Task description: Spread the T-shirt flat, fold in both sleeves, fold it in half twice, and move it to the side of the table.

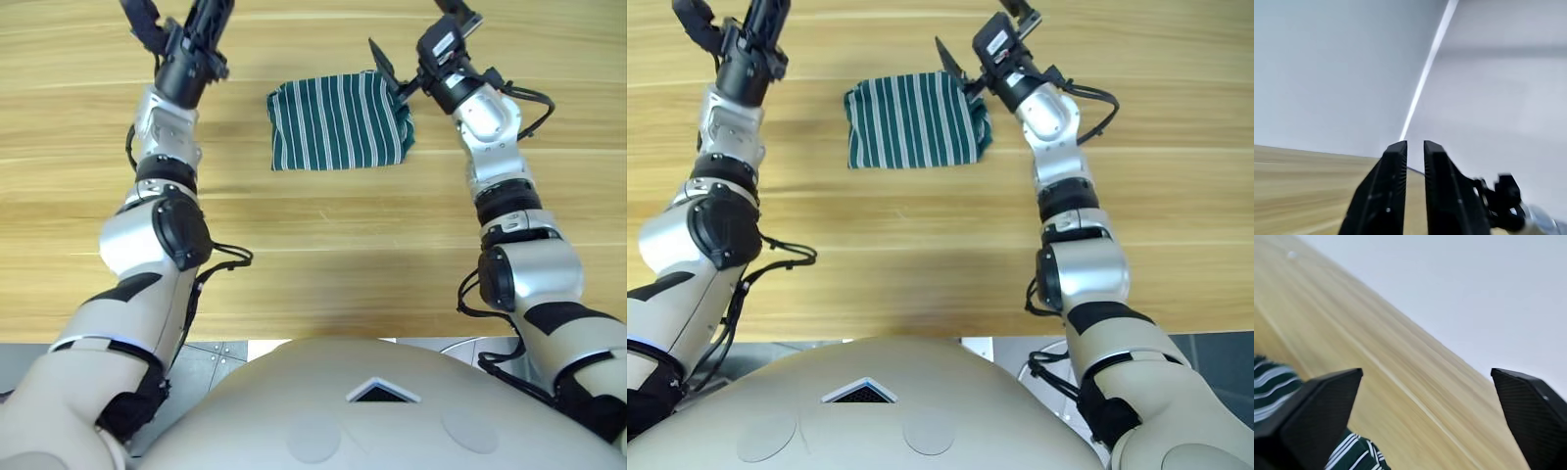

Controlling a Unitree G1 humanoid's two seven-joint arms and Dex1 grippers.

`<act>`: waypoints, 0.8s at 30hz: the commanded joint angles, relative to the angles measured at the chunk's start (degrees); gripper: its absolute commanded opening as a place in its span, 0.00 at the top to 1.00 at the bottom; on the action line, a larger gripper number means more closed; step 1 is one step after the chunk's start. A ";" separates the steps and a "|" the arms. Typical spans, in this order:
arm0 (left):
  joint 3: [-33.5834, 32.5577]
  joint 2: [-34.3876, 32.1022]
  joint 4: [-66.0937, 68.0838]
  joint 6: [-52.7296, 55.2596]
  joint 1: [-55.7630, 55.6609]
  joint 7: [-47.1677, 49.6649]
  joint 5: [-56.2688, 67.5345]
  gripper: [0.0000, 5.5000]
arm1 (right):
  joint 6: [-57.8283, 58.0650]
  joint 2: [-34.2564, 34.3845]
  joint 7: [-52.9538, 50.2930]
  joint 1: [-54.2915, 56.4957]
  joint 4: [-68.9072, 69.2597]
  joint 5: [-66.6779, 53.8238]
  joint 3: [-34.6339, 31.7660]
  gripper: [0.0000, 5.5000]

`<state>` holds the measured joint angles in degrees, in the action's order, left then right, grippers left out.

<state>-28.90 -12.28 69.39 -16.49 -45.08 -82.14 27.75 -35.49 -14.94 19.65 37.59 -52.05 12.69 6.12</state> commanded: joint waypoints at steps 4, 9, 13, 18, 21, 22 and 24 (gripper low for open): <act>9.98 -0.58 -4.19 -15.01 6.38 -7.37 -8.84 1.00 | -0.03 -2.03 -6.47 5.06 -1.71 13.98 10.07 0.39; 13.76 -1.37 -2.59 -20.90 6.41 -1.86 -13.27 1.00 | -0.31 -1.80 -7.22 7.10 -3.25 18.30 14.81 0.56; 15.73 -1.94 -1.69 -22.95 5.72 1.64 -15.32 1.00 | -0.13 -1.11 -6.45 8.44 -4.18 21.20 18.52 0.70; 17.53 -2.49 -0.58 -23.84 4.38 6.33 -17.51 1.00 | 0.96 0.86 -3.82 12.10 -7.32 25.79 24.52 0.86; 18.87 -2.08 0.05 -24.53 3.86 9.21 -19.11 1.00 | 1.74 2.55 -1.41 14.31 -10.30 26.45 26.27 0.94; 19.26 -1.93 0.19 -24.67 3.75 9.82 -19.52 1.00 | 1.80 2.81 -0.74 14.62 -10.89 26.38 26.61 0.97; 20.08 -1.70 0.36 -25.14 3.62 10.96 -20.30 1.00 | 2.35 3.54 0.84 14.98 -12.44 26.33 27.22 1.00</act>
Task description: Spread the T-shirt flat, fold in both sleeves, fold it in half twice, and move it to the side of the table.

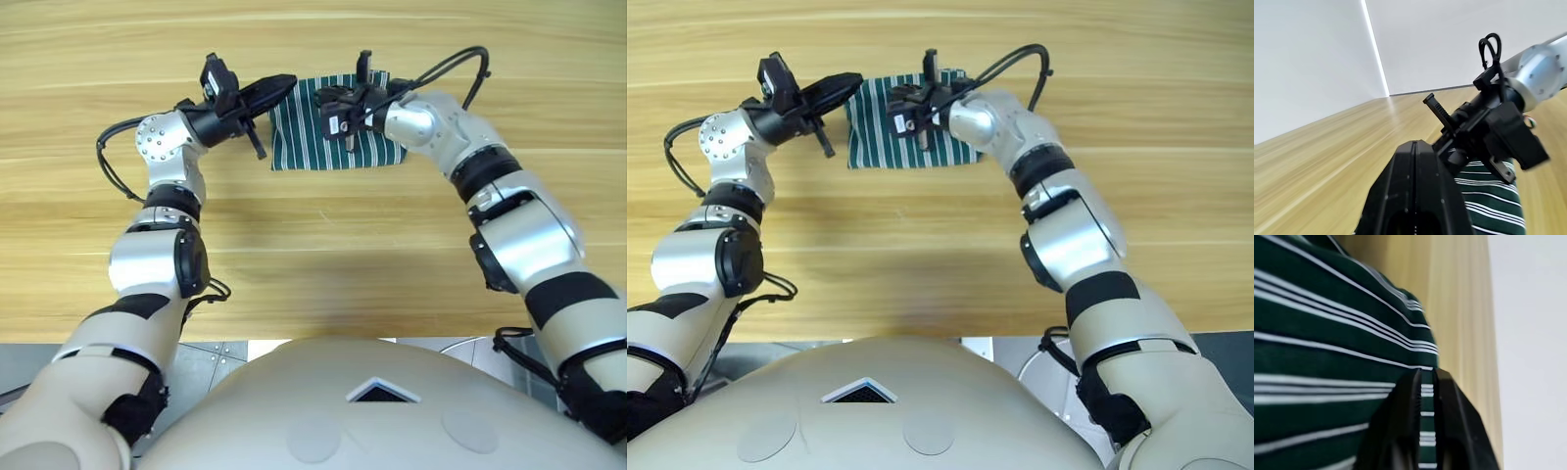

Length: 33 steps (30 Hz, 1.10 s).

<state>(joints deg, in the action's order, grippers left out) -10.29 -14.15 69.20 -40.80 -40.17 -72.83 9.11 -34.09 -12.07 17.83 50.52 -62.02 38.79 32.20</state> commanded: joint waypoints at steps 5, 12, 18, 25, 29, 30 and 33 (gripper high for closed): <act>3.05 0.16 0.43 -1.63 -1.44 3.18 -2.82 1.00 | 4.08 1.26 3.98 1.33 -8.46 2.55 3.82 1.00; 7.14 -1.43 0.28 -4.07 -1.23 6.92 -7.43 1.00 | 2.18 -3.01 8.39 -4.06 -10.34 3.08 6.69 1.00; 14.13 -3.56 -2.47 -8.50 0.34 5.52 -13.55 1.00 | -9.23 -11.85 23.19 -14.62 1.68 -6.71 5.36 1.00; 21.42 -3.43 -8.40 -10.82 3.20 -2.30 -14.17 1.00 | -4.92 -22.34 32.29 -24.62 25.81 -16.51 3.10 1.00; 23.32 -2.49 -10.87 -9.64 4.22 -4.27 -12.30 1.00 | -1.30 -22.72 32.56 -26.00 29.63 -16.54 2.84 1.00; 23.93 -2.39 -11.12 -9.49 4.60 -4.35 -12.48 1.00 | -0.81 -22.78 32.48 -26.21 29.99 -16.50 2.83 1.00; 25.66 -2.74 -10.71 -9.97 5.10 -2.49 -14.58 1.00 | 0.24 -22.82 32.42 -26.73 31.04 -16.51 2.88 1.00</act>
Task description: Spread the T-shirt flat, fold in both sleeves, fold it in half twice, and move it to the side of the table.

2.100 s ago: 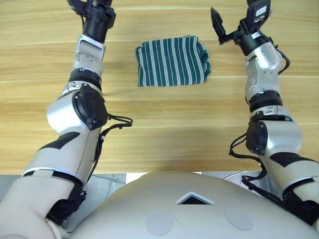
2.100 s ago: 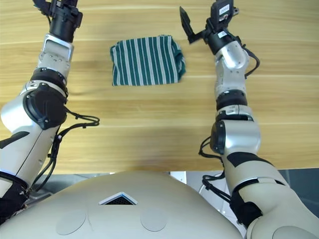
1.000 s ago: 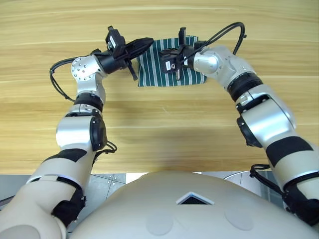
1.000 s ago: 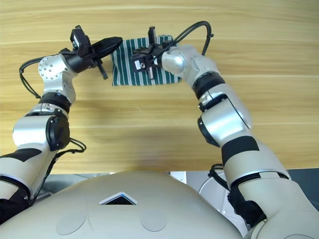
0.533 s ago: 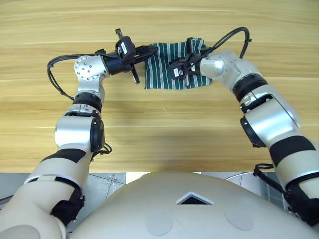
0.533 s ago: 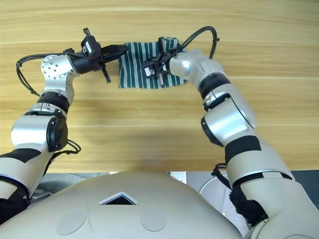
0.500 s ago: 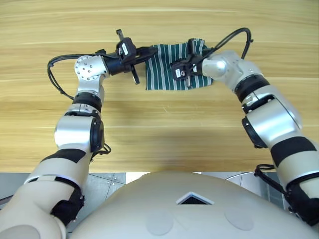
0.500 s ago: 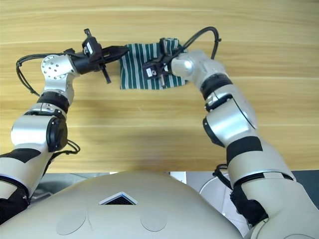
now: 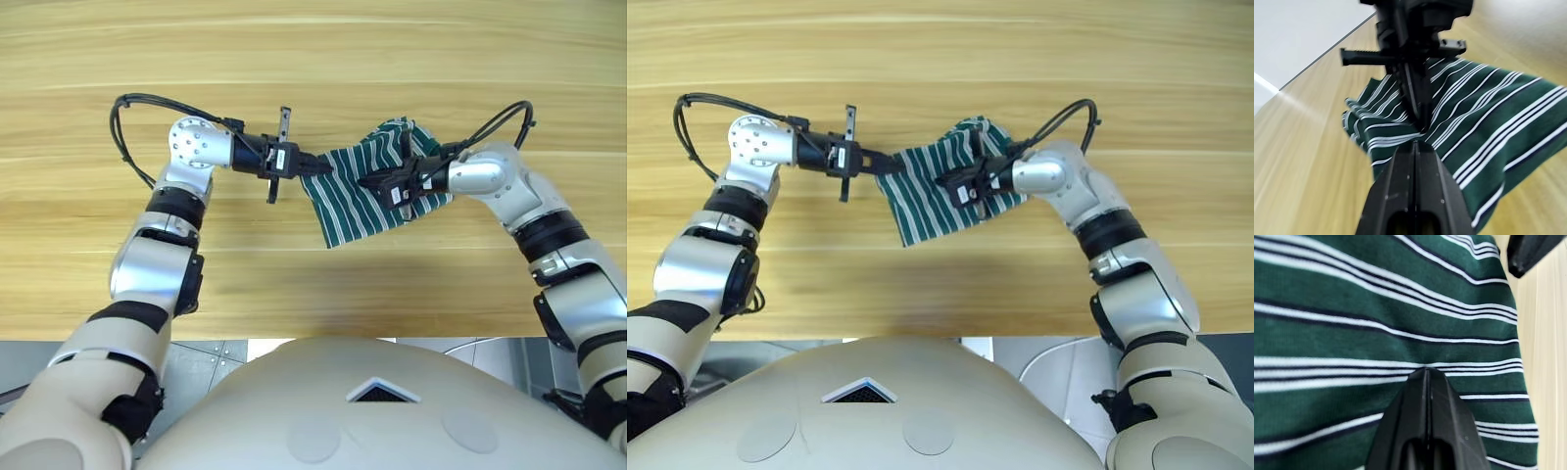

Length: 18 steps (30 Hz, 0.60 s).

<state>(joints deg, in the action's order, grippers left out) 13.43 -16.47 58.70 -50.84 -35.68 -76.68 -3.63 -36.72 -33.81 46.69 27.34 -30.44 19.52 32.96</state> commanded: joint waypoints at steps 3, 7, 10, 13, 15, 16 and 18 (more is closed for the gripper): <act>3.73 -1.14 0.61 -0.62 0.34 5.38 -5.10 1.00 | 3.56 -0.78 3.26 -4.05 0.20 2.93 2.40 1.00; 8.36 -3.48 3.47 -0.95 -1.11 16.61 -15.39 1.00 | 3.94 -0.82 3.30 -4.58 1.08 2.85 2.56 1.00; 13.25 -5.86 6.26 0.46 -3.14 27.46 -24.37 1.00 | 4.27 -0.91 3.27 -5.08 1.67 3.00 2.67 1.00; 17.29 -8.55 10.10 4.04 -5.82 36.83 -30.62 1.00 | 4.61 -1.09 3.10 -5.66 2.33 3.07 2.65 1.00; 20.65 -10.47 12.49 7.37 -7.46 43.46 -35.04 1.00 | 4.70 -1.18 3.10 -5.90 2.58 3.07 2.66 1.00; 22.18 -11.24 13.45 8.84 -8.15 46.31 -36.87 1.00 | 4.71 -1.22 3.06 -6.04 2.63 3.09 2.68 1.00; 24.27 -12.40 15.03 10.92 -9.05 50.06 -39.06 1.00 | 4.82 -1.21 2.90 -6.29 2.58 3.25 2.78 1.00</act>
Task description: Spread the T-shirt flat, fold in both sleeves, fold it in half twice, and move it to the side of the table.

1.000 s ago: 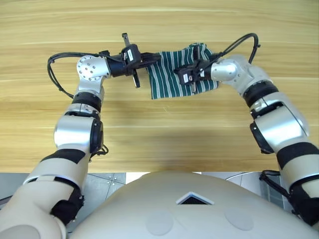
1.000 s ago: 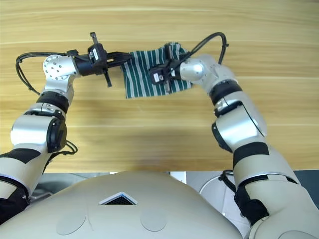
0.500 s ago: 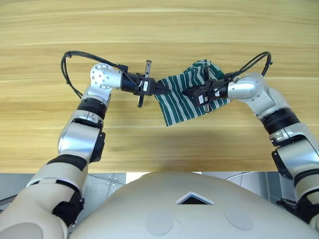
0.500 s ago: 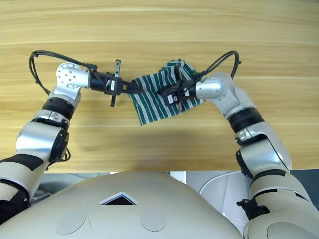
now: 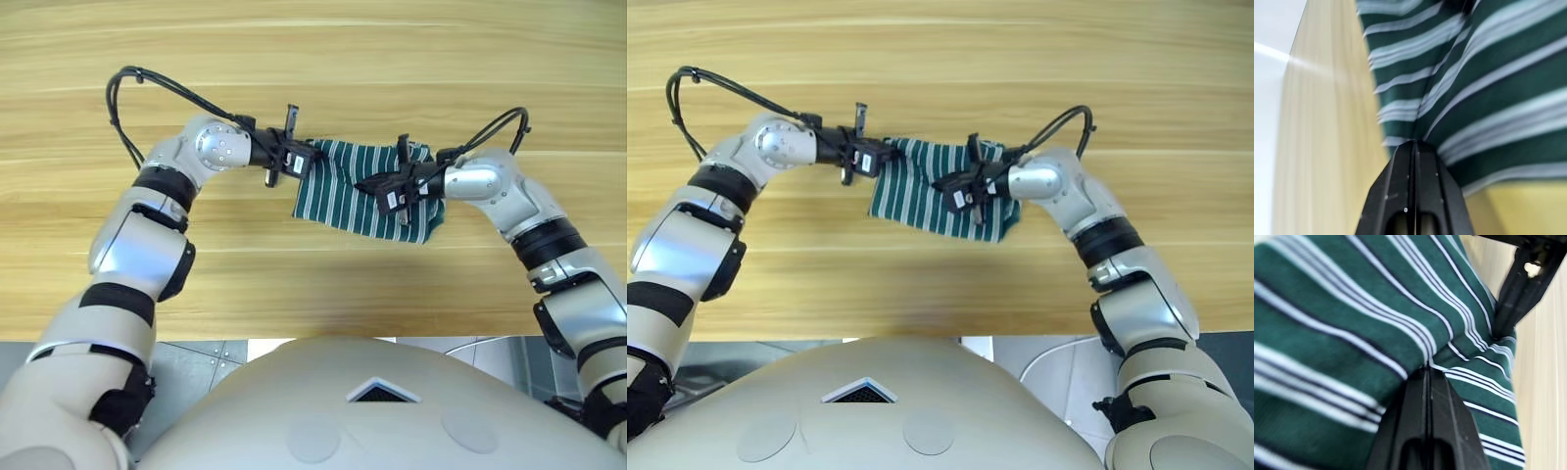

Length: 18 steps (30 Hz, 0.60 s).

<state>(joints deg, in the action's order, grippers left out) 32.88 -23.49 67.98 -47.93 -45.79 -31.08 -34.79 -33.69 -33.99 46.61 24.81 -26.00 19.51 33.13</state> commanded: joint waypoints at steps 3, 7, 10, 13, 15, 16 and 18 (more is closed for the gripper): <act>5.46 -6.25 7.34 9.32 0.40 6.64 -8.13 1.00 | 1.78 -0.86 2.70 -3.87 -2.33 3.62 2.81 1.00; 4.30 -6.57 8.60 10.72 -0.46 6.62 -6.29 1.00 | 1.54 -0.66 2.57 -4.66 -2.58 4.01 3.38 1.00; 2.96 -6.66 9.15 11.98 -1.09 8.61 -5.14 1.00 | 1.37 -0.25 1.97 -4.99 -2.71 3.94 3.39 1.00; -2.70 -5.64 8.33 7.85 -1.64 7.73 1.33 1.00 | 2.04 0.16 0.02 -4.87 -0.17 0.98 0.37 1.00; -7.02 -4.58 7.60 4.87 -1.65 6.07 6.25 1.00 | 2.96 0.19 -1.57 -4.99 2.21 -1.51 -2.62 1.00; -9.16 -4.12 7.17 3.31 -1.39 4.93 8.74 1.00 | 3.29 -0.09 -2.65 -5.11 3.89 -2.67 -4.47 1.00; -13.66 -2.97 6.57 1.56 -0.82 2.82 13.96 1.00 | 4.70 -0.08 -5.20 -5.31 7.31 -5.25 -8.57 1.00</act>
<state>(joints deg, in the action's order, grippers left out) 22.98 -27.14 75.32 -45.07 -47.04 -26.00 -24.88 -30.93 -33.82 43.17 19.84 -21.56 16.57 28.35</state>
